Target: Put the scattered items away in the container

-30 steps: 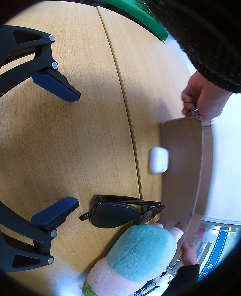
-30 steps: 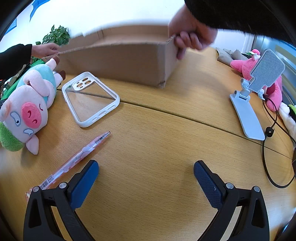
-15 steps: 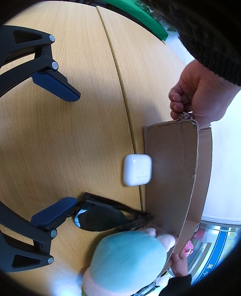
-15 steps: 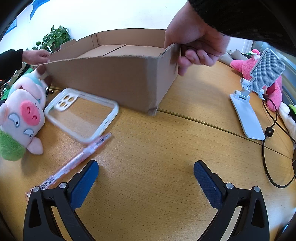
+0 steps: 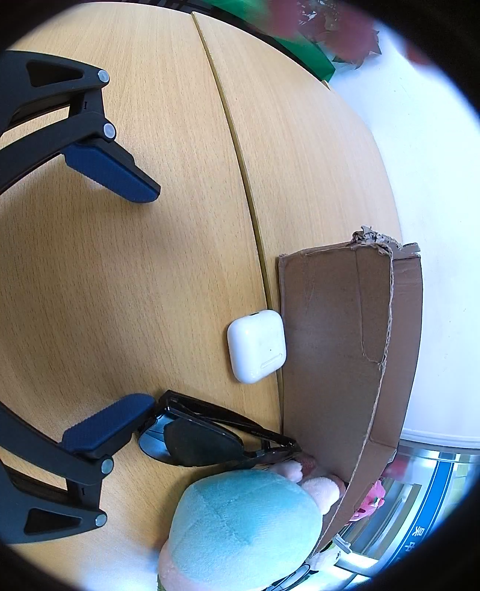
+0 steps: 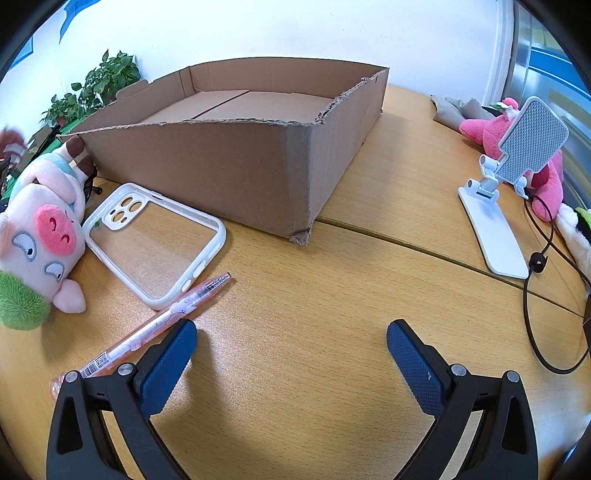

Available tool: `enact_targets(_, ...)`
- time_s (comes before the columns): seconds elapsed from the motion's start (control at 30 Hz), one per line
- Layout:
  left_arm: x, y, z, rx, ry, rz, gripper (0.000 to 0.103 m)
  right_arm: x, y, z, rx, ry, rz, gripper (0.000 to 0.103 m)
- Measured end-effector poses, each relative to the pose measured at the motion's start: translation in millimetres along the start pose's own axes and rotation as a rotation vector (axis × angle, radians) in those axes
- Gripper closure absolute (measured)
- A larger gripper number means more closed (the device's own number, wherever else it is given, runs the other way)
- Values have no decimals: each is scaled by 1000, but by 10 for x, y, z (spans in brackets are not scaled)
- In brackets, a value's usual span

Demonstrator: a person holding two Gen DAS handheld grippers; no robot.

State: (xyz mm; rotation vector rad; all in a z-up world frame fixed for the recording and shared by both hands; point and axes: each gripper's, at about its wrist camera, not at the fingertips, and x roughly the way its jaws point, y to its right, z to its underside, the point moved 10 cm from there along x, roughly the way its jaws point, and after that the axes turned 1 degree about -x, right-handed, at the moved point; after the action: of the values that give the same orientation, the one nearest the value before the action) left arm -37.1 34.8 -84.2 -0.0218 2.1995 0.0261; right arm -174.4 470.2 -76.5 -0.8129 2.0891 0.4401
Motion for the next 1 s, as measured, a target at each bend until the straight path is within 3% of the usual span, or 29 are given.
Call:
enact_targets(0.83, 0, 3, 0, 0, 0, -1, 0, 27, 25, -39, 28, -1, 21, 0)
enact_targets(1.0, -1, 5, 1, -1, 0, -1, 0, -75, 43, 120, 7, 0, 1, 0)
